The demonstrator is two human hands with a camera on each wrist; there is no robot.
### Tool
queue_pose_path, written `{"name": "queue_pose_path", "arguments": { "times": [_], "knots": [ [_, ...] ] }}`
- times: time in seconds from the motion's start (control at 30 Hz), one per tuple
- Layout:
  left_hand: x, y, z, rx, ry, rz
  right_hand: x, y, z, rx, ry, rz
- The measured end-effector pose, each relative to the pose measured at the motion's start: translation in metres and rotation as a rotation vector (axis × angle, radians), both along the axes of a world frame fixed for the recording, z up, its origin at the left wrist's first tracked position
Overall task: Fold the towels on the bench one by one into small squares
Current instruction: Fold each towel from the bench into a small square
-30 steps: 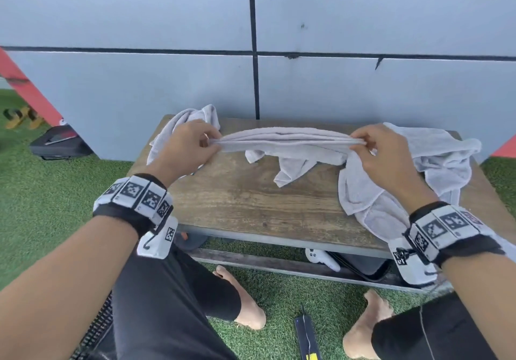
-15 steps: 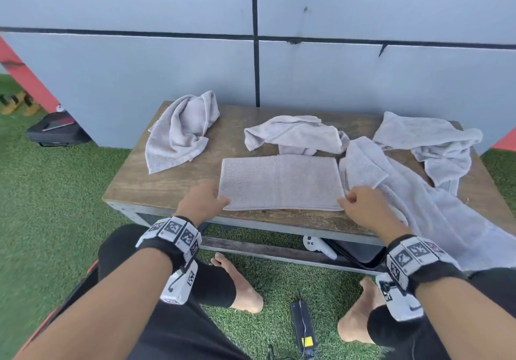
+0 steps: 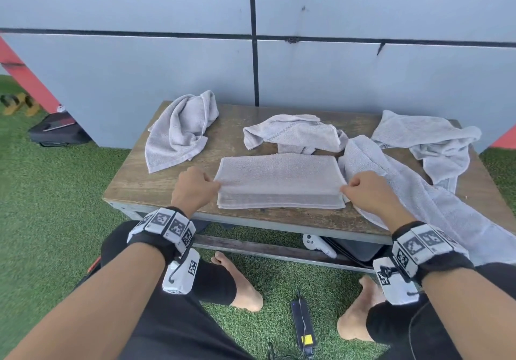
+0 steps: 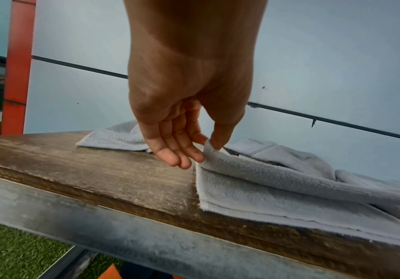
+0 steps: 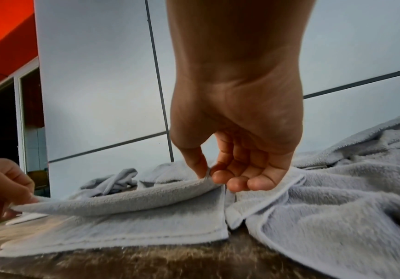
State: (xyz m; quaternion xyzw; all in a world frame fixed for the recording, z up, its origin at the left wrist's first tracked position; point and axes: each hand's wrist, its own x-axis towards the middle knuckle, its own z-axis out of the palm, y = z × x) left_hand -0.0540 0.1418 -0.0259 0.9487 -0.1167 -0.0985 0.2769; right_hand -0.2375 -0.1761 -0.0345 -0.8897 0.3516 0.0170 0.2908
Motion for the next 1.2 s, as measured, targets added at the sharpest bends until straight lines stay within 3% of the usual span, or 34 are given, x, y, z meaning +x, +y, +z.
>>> {"name": "queue_pose_path", "arguments": {
  "times": [0.4,0.5,0.6,0.7,0.9,1.03,1.2],
  "knots": [
    [-0.008,0.001,-0.026,0.022,0.078,0.043,-0.005,0.007,-0.009,-0.014,0.239,0.029],
    [-0.009,-0.004,-0.027,0.051,0.006,0.051,-0.005,0.017,-0.005,-0.094,0.194,-0.02],
    [-0.011,-0.021,-0.029,0.042,-0.206,-0.084,0.007,0.034,-0.005,-0.284,-0.058,0.012],
    [-0.013,-0.054,-0.034,-0.01,-0.301,-0.292,0.037,0.059,-0.013,-0.307,-0.178,0.204],
    [-0.018,-0.116,-0.058,0.13,-0.192,-0.488,0.094,0.09,-0.052,-0.253,-0.111,0.439],
    [-0.014,-0.109,-0.085,0.265,-0.196,-0.52,0.091,0.08,-0.08,-0.346,-0.03,0.459],
    [-0.005,-0.102,-0.094,0.229,-0.251,-0.497,0.087,0.072,-0.085,-0.394,-0.055,0.417]
  ]
}}
